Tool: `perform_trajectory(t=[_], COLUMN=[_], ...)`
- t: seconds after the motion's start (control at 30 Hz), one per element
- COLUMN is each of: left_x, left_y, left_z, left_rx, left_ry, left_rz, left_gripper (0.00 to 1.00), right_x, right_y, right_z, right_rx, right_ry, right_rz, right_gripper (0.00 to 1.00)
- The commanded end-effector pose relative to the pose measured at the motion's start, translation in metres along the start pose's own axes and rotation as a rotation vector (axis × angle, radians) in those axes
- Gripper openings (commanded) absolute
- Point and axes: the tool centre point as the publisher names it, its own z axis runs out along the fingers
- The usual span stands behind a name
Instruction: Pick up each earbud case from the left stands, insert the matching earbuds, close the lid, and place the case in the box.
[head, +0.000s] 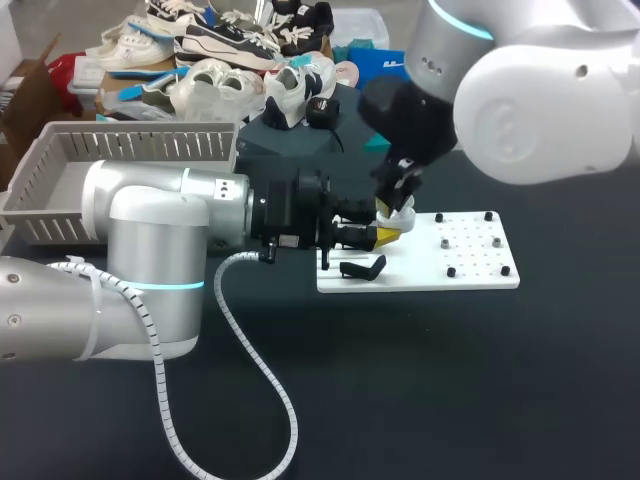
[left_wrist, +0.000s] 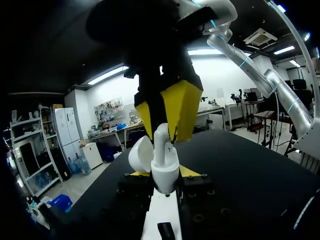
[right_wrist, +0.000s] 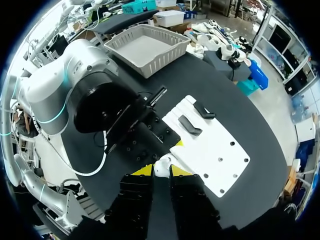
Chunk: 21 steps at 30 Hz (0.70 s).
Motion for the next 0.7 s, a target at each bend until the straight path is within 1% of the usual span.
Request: perform_trajectory(t=[0.03,0.7], left_x=[0.0002,0.0002], left_y=[0.0010,0.0010], left_z=[0.0004,0.0004], left_rx=[0.002,0.002], left_ry=[0.000,0.000], left_rz=[0.000,0.000], left_gripper=[0.00,0.00], right_x=[-0.0024,-0.0019], right_y=[-0.0013,-0.0031], right_z=[0.0018,0.0078], right_rx=[-0.004,-0.010], right_ry=[0.005,0.012], right_rz=[-0.001,0.004], right_gripper=[0.00,0.00])
